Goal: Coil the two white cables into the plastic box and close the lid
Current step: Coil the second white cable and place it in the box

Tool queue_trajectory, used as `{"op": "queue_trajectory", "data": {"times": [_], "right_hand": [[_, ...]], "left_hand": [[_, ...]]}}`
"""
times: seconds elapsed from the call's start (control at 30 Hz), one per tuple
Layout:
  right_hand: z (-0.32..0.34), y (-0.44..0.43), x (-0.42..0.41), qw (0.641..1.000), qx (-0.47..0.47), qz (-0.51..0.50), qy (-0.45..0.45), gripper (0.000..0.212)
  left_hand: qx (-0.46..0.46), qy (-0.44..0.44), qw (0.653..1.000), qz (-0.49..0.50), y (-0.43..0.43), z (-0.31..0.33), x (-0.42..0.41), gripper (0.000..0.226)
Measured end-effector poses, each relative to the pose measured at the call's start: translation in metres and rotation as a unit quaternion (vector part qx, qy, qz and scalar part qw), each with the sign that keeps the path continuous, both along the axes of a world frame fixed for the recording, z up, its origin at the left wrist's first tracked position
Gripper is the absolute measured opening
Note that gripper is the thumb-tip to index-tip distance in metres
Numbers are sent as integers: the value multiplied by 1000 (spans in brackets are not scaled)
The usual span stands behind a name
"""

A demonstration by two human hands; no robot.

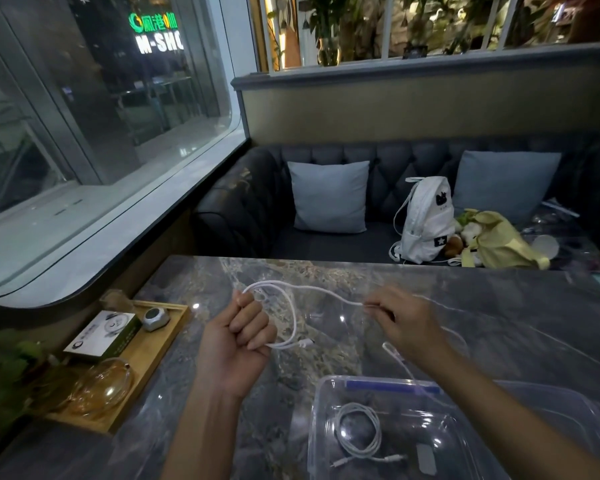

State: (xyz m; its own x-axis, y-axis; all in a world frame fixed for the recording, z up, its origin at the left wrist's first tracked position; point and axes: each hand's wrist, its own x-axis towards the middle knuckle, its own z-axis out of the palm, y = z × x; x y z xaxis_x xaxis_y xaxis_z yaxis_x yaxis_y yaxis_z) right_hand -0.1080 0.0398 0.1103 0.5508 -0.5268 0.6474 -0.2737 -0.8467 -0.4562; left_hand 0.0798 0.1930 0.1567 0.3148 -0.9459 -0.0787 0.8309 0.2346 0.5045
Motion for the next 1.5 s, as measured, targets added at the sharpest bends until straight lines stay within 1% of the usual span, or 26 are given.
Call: {"op": "queue_trajectory", "data": {"times": [0.1, 0.2, 0.27, 0.37, 0.4, 0.47, 0.53, 0.63, 0.73, 0.77, 0.87, 0.93, 0.97, 1.1, 1.23, 1.3, 1.37, 1.43, 1.5], "right_hand": [[-1, 2, -3, 994, -96, -18, 39, 10], [0, 6, -3, 976, -181, -31, 114, 22], [2, 12, -2, 965, -198, -10, 172, 29], [11, 21, 1, 942, -210, 61, 255, 31], [17, 25, 0, 936, -214, 87, 267, 30], [30, 31, 0, 928, -208, 132, 278, 29], [40, 39, 2, 923, -197, 174, 279, 29], [49, 52, 8, 918, -185, 223, 270, 27], [58, 61, 10, 928, -158, 249, 227, 31], [60, 63, 11, 932, -147, 253, 216, 28], [66, 65, 12, 944, -138, 229, 194, 6], [67, 66, 12, 960, -107, 206, 158, 23], [68, 67, 12, 966, -92, 195, 143, 26], [70, 69, 12, 973, -87, 184, 106, 31], [70, 67, 12, 969, -111, 178, 132, 22], [68, 65, 13, 968, -114, 175, 142, 17], [65, 64, 15, 970, -111, 161, 145, 19], [64, 62, 17, 974, -100, 146, 144, 22], [63, 57, 16, 977, -80, 142, 139, 16]], "left_hand": [[2, 13, 1000, 17, 1, -2, 0, 41], [8, -2, 1000, 30, 1, -5, -2, 39], [15, -19, 999, 41, 1, -5, -3, 33], [35, -58, 996, 66, -1, -4, -4, 20], [45, -80, 993, 77, -2, -5, -4, 20], [55, -125, 987, 89, -4, -5, -6, 27], [55, -154, 983, 79, -5, -4, -10, 34], [68, -182, 980, 39, -6, -1, -18, 33], [90, -213, 973, 3, -6, 1, -27, 33], [92, -221, 971, -7, -6, 1, -29, 32], [101, -253, 961, -42, -5, -2, -32, 33], [100, -271, 955, -63, -4, -3, -34, 36], [95, -278, 953, -71, -4, -4, -36, 37], [92, -302, 947, -62, -6, -5, -40, 37], [131, -326, 935, -36, -7, -7, -45, 33], [145, -371, 917, -23, -7, -9, -49, 34], [144, -414, 899, -23, -6, -10, -53, 40], [142, -442, 885, -34, -4, -11, -54, 43], [152, -457, 875, -49, -3, -12, -53, 40]]}}
